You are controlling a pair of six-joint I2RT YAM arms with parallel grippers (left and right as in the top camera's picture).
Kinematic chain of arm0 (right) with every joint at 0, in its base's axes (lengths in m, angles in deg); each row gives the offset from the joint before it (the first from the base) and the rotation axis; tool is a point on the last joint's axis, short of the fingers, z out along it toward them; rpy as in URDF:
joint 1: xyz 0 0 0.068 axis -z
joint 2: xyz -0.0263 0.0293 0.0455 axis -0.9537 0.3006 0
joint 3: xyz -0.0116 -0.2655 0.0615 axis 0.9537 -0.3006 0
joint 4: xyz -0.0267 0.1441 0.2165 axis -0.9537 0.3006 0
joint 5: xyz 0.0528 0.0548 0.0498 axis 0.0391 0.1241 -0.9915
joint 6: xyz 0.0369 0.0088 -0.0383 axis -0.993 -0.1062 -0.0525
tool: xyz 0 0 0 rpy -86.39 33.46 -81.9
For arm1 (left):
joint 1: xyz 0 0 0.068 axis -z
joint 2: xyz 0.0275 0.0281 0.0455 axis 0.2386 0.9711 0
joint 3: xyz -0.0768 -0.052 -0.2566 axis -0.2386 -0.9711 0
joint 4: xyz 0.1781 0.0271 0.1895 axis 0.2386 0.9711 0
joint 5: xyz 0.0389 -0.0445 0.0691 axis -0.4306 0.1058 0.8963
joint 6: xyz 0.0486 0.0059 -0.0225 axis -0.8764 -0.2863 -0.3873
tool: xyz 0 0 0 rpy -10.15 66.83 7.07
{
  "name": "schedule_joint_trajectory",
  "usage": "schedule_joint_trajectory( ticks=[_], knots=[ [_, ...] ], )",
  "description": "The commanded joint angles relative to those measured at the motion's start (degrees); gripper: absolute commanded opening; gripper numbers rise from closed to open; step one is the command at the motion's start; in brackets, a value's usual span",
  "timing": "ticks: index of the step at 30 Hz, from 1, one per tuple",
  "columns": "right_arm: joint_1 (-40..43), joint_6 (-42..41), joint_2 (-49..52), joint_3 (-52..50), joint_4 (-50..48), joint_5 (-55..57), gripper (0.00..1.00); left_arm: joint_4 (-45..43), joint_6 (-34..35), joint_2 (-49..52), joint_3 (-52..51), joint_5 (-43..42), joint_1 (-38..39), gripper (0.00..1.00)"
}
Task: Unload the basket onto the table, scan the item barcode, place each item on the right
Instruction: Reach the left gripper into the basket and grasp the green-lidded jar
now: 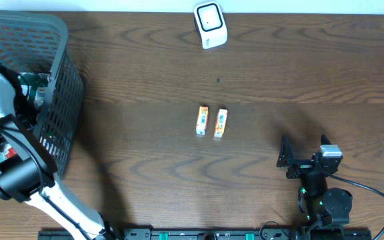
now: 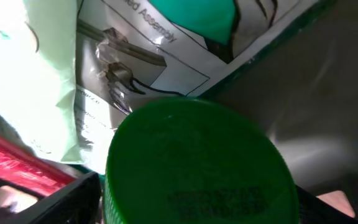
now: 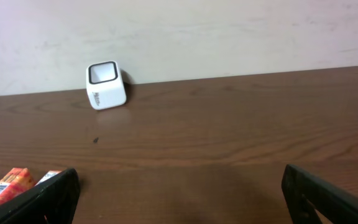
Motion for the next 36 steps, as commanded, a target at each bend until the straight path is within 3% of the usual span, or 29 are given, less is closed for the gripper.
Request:
schedule_joint_trajectory(
  ticks=[1, 12, 17, 25, 31, 33, 36],
  knots=[
    [-0.5, -0.8, -0.2, -0.1, 0.2, -0.2, 0.99, -0.8, 1.1, -1.3, -0.7, -8.1, -2.4, 0.80],
    [-0.5, -0.8, -0.2, -0.1, 0.2, -0.2, 0.99, -1.1, 1.2, -1.3, -0.7, -9.4, -5.5, 0.65],
    [-0.5, -0.8, -0.2, -0.1, 0.2, -0.2, 0.99, -1.5, 1.3, -1.6, -0.4, -9.3, -5.4, 0.64],
    [-0.5, -0.8, -0.2, -0.1, 0.2, -0.2, 0.99, 1.0, 2.3, -1.6, -1.0, -9.4, -5.4, 0.80],
    [-0.5, -0.8, -0.2, -0.1, 0.2, -0.2, 0.99, -2.3, 3.4, -1.6, -5.0, -9.3, -5.4, 0.82],
    [-0.5, -0.8, -0.2, -0.1, 0.2, -0.2, 0.99, -3.1, 3.5, -1.7, -5.1, -9.3, -5.4, 0.79],
    [-0.5, -0.9, -0.2, -0.1, 0.2, -0.2, 0.99, -3.2, 3.5, -2.4, -4.2, -9.3, -5.5, 0.66]
  ],
)
